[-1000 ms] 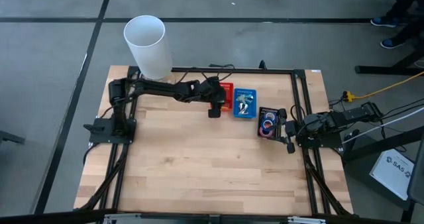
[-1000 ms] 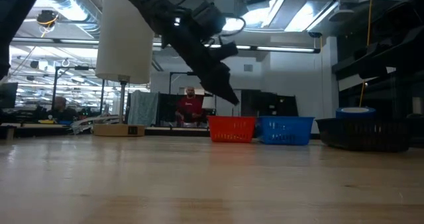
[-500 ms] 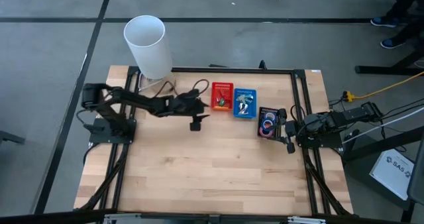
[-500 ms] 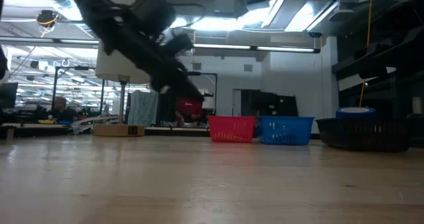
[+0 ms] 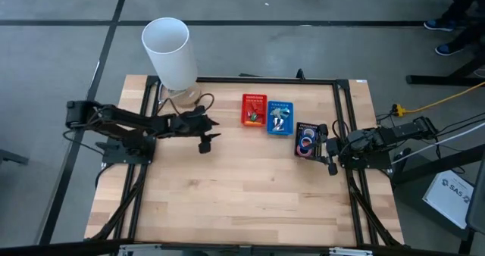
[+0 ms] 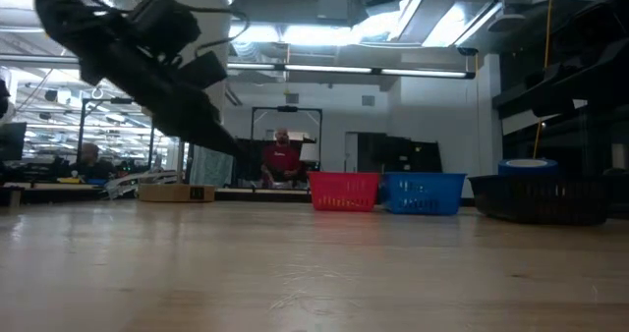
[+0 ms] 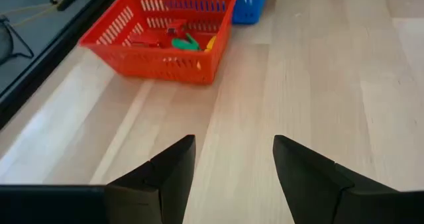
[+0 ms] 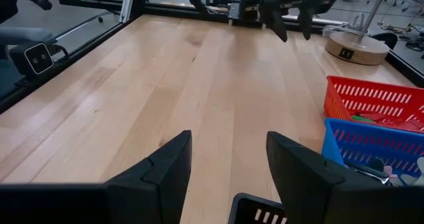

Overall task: Pick and place Stapler, Stapler remover, tape
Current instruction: Return to Home Position

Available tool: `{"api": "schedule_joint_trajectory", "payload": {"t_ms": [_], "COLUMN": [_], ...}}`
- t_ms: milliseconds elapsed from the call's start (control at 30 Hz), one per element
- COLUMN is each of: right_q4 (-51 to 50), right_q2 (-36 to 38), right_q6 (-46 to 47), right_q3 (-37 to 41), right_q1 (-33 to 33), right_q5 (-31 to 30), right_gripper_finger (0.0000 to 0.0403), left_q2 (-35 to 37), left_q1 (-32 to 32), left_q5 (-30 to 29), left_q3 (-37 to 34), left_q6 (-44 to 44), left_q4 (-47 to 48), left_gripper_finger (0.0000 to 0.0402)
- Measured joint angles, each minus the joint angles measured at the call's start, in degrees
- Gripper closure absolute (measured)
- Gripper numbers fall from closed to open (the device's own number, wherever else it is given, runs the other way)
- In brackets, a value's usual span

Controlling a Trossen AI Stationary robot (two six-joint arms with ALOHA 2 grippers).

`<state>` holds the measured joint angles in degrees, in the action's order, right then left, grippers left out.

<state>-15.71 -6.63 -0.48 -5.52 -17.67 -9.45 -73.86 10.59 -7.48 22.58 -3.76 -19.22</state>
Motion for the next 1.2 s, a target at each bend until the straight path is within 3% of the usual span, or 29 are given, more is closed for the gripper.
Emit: {"api": "schedule_joint_trajectory", "payload": {"t_ms": [233, 667, 1000, 1200], "right_q4": [-0.01, -0.02, -0.02, -0.02], "right_q2": [0.01, 0.01, 0.01, 0.01], "right_q6": [-0.01, 0.01, 0.00, 0.00], "right_q3": [0.00, 0.00, 0.00, -0.01], "right_q1": [0.01, 0.00, 0.02, 0.01], "right_q5": [0.00, 0.00, 0.00, 0.00], "right_gripper_finger": [0.0206, 0.0206, 0.0205, 0.0205], "left_q2": [7.78, 22.94, 37.04, 48.72], "left_q1": [0.00, 0.01, 0.02, 0.07], "left_q5": [1.69, 2.71, 4.84, 5.18], "left_q3": [-7.87, -22.08, -22.11, -22.11], "left_q6": [-2.01, -1.85, -2.47, -1.55], "left_q4": [-0.77, -10.70, -0.88, 10.69], "left_gripper_finger": [0.0201, 0.0203, 0.0203, 0.0203]}}
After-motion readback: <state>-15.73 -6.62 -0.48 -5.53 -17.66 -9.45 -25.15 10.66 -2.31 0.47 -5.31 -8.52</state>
